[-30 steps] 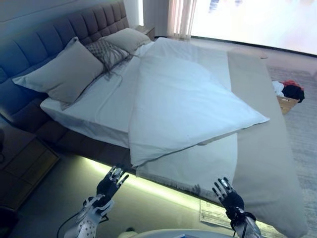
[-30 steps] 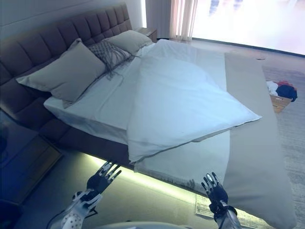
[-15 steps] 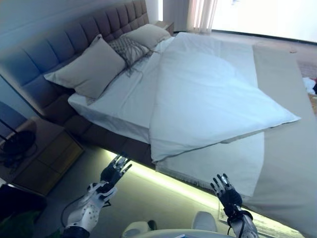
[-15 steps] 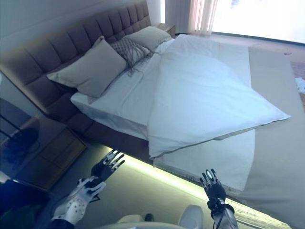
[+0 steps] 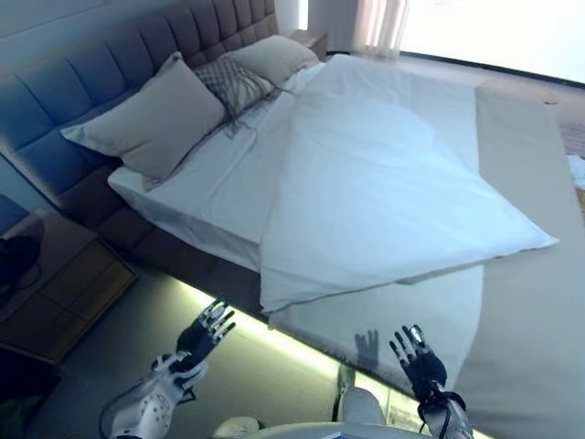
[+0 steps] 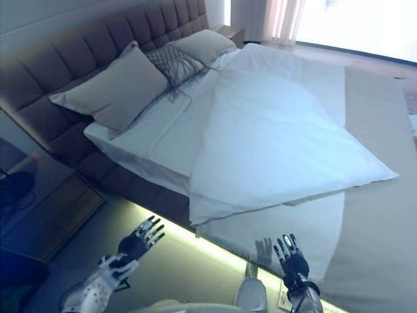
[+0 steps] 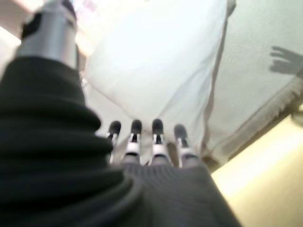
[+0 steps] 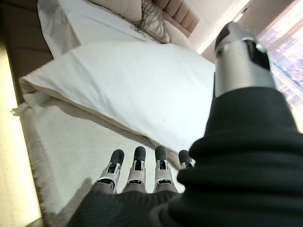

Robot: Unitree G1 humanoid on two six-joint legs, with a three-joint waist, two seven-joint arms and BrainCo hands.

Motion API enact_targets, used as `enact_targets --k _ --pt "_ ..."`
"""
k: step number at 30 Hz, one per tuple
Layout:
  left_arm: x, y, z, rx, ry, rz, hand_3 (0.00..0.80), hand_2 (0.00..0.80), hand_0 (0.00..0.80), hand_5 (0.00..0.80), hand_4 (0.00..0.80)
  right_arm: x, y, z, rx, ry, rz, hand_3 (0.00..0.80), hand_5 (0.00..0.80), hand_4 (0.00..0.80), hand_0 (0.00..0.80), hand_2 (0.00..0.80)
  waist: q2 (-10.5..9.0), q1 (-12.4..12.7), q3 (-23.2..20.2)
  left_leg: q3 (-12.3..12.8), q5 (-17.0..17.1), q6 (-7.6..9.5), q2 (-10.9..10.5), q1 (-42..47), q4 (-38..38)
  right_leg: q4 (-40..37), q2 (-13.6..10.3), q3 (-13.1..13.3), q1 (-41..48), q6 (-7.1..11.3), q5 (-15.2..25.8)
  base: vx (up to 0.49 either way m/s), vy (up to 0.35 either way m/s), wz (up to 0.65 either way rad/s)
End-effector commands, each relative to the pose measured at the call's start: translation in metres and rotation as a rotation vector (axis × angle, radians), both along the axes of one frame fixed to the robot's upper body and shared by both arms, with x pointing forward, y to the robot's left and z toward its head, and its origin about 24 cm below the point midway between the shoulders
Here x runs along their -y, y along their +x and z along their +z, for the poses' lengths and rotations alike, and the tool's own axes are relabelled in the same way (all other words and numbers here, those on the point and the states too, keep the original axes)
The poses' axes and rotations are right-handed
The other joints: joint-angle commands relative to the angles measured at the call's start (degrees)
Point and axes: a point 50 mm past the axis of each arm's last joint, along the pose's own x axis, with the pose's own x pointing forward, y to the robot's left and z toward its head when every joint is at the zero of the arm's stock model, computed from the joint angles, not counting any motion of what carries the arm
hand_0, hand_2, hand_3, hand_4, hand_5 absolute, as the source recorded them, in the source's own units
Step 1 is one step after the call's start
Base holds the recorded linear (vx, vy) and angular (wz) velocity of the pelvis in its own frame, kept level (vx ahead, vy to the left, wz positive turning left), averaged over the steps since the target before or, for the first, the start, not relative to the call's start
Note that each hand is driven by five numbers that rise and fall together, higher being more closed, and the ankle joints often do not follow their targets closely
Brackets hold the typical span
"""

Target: Make the bed neatly

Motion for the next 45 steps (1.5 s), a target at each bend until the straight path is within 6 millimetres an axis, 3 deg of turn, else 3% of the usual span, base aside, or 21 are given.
enact_targets --k 1,3,5,7,9,12,14,17,19,24,32,37,40,41,43,45 --pt "-0.017 0.011 0.027 0.147 0.019 0.013 0.000 0.000 0.000 0.000 0.000 0.000 0.022 0.017 0.088 -0.010 0.041 0.000 0.000 0.000 0.000 0.000 -2.13 -0.9 -2.0 2.2 -2.5 3.98 -2.7 5.0 5.3 -4.0 -1.6 2.0 -2.6 1.60 8.9 0.218 -0.259 0.35" --pt "-0.015 0.011 0.027 0.161 0.013 0.004 0.000 0.000 0.000 0.000 0.000 0.000 0.026 0.021 0.109 -0.010 0.068 0.000 0.000 0.000 0.000 0.000 -1.80 -1.0 -2.9 2.4 3.3 1.95 0.2 4.1 7.4 -3.5 0.9 2.6 -0.5 -0.24 5.7 0.210 -0.273 0.13" --pt "-0.010 0.014 0.026 0.170 -0.001 0.001 0.000 0.000 0.000 0.000 0.000 0.003 0.030 0.022 0.102 -0.021 0.068 0.000 0.000 0.000 0.000 0.000 -1.89 -1.0 -3.4 2.1 7.0 0.87 1.7 2.5 9.9 -4.1 2.8 2.9 1.6 -2.19 3.9 0.189 -0.257 -0.07" --pt "-0.003 0.020 0.027 0.181 -0.029 -0.005 0.000 0.000 0.000 0.000 0.000 0.008 0.035 0.024 0.105 -0.031 0.059 0.000 0.000 0.000 0.000 0.000 -2.07 -1.0 -3.8 2.2 9.5 0.37 2.2 1.1 13.6 -4.2 3.5 2.2 2.9 -3.83 2.4 0.137 -0.231 -0.10" --pt "0.006 0.028 0.026 0.197 -0.065 -0.015 0.000 0.000 0.000 0.000 0.000 0.012 0.038 0.026 0.121 -0.045 0.057 0.000 0.000 0.000 0.000 0.000 -2.35 -1.2 -4.0 2.9 11.0 0.32 1.3 -1.5 20.0 -3.8 4.1 1.6 4.0 -5.57 0.6 0.089 -0.217 -0.14" --pt "0.016 0.033 0.026 0.209 -0.082 -0.053 0.000 0.000 0.000 0.000 0.000 0.019 0.037 0.026 0.115 -0.063 0.024 0.000 0.000 0.000 0.000 0.000 -2.56 -1.7 -3.5 6.6 12.9 0.29 3.8 -5.7 23.2 -3.2 5.1 1.1 5.5 -7.09 -1.2 0.088 -0.148 -0.03" --pt "0.022 0.036 0.025 0.206 -0.084 -0.078 0.000 0.000 0.000 0.000 0.000 0.022 0.035 0.026 0.122 -0.062 -0.004 0.000 0.000 0.000 0.000 0.000 -1.87 -1.9 -3.0 9.2 14.7 -0.22 6.5 -6.3 16.8 -3.2 6.2 0.0 6.8 -7.01 -2.5 0.107 -0.043 0.11" --pt "0.031 0.045 0.025 0.204 -0.094 -0.112 0.000 0.000 0.000 0.000 0.000 0.020 0.033 0.029 0.138 -0.064 -0.033 0.000 0.000 0.000 0.000 0.000 -0.85 -1.1 -2.3 10.6 18.8 -2.12 7.4 -9.0 5.6 -4.9 6.7 -0.7 10.4 -5.93 -3.9 0.116 0.044 0.09" --pt "0.036 0.050 0.025 0.205 -0.094 -0.131 0.000 0.000 0.000 0.000 0.000 0.019 0.032 0.031 0.141 -0.068 -0.045 0.000 0.000 0.000 0.000 0.000 -0.19 -0.1 -1.9 8.7 21.3 -3.33 6.8 -11.6 -0.4 -6.0 6.8 -0.1 12.4 -5.22 -4.8 0.156 0.060 0.64" --pt "0.038 0.051 0.026 0.211 -0.116 -0.143 0.000 0.000 0.000 0.000 0.000 0.022 0.027 0.027 0.134 -0.060 -0.075 0.000 0.000 0.000 0.000 0.000 1.66 2.4 -1.1 2.5 27.7 -4.88 6.7 -17.0 -10.8 -6.4 8.2 4.9 15.7 -5.15 -7.2 0.215 0.044 0.20" --pt "0.035 0.044 0.022 0.166 -0.101 -0.139 0.000 0.000 0.000 0.000 0.000 0.028 0.017 0.019 0.121 -0.057 -0.108 0.000 0.000 0.000 0.000 0.000 3.61 3.9 -1.7 0.8 27.6 -5.43 7.2 -22.0 -12.7 -3.3 9.4 6.8 18.6 -6.29 -12.6 0.274 0.026 -0.63" --pt "0.026 0.032 0.016 0.132 -0.060 -0.143 0.000 0.000 0.000 0.000 0.000 0.020 0.014 0.017 0.121 -0.035 -0.078 0.000 0.000 0.000 0.000 0.000 3.81 6.1 -2.1 -2.1 26.8 -4.64 5.3 -21.8 -12.6 -2.7 8.3 8.3 21.1 -5.46 -14.7 0.382 0.109 -0.69" --pt "0.025 0.028 0.013 0.111 -0.050 -0.139 0.000 0.000 0.000 0.000 0.000 0.015 0.014 0.015 0.101 -0.031 -0.063 0.000 0.000 0.000 0.000 0.000 3.81 7.2 -2.1 -1.9 26.0 -3.87 3.9 -21.9 -10.2 -2.5 6.4 8.8 23.1 -4.33 -15.4 0.369 0.234 -0.44" --pt "0.025 0.031 0.014 0.115 -0.049 -0.146 0.000 0.000 0.000 0.000 0.000 0.013 0.017 0.015 0.106 -0.032 -0.060 0.000 0.000 0.000 0.000 0.000 3.51 7.5 -2.1 -1.3 23.3 -2.68 2.6 -22.7 -7.4 -1.8 5.3 8.8 23.1 -3.70 -15.8 0.311 0.293 -0.44" --pt "0.024 0.035 0.012 0.114 -0.024 -0.151 0.000 0.000 0.000 0.000 0.000 0.004 0.026 0.014 0.106 -0.023 -0.066 0.000 0.000 0.000 0.000 0.000 3.02 8.4 -2.4 -0.4 21.3 -1.68 0.8 -23.8 -4.8 0.8 2.2 6.5 22.6 -2.21 -16.1 0.313 0.323 -0.27" --pt "0.022 0.036 0.013 0.121 0.002 -0.174 0.000 0.000 0.000 0.000 0.000 -0.003 0.025 0.013 0.104 0.019 -0.085 0.000 0.000 0.000 0.000 0.000 1.37 9.1 -3.1 0.5 19.3 0.76 -2.3 -25.0 -0.6 5.9 -1.8 5.7 22.5 0.61 -8.6 0.339 0.306 0.17"
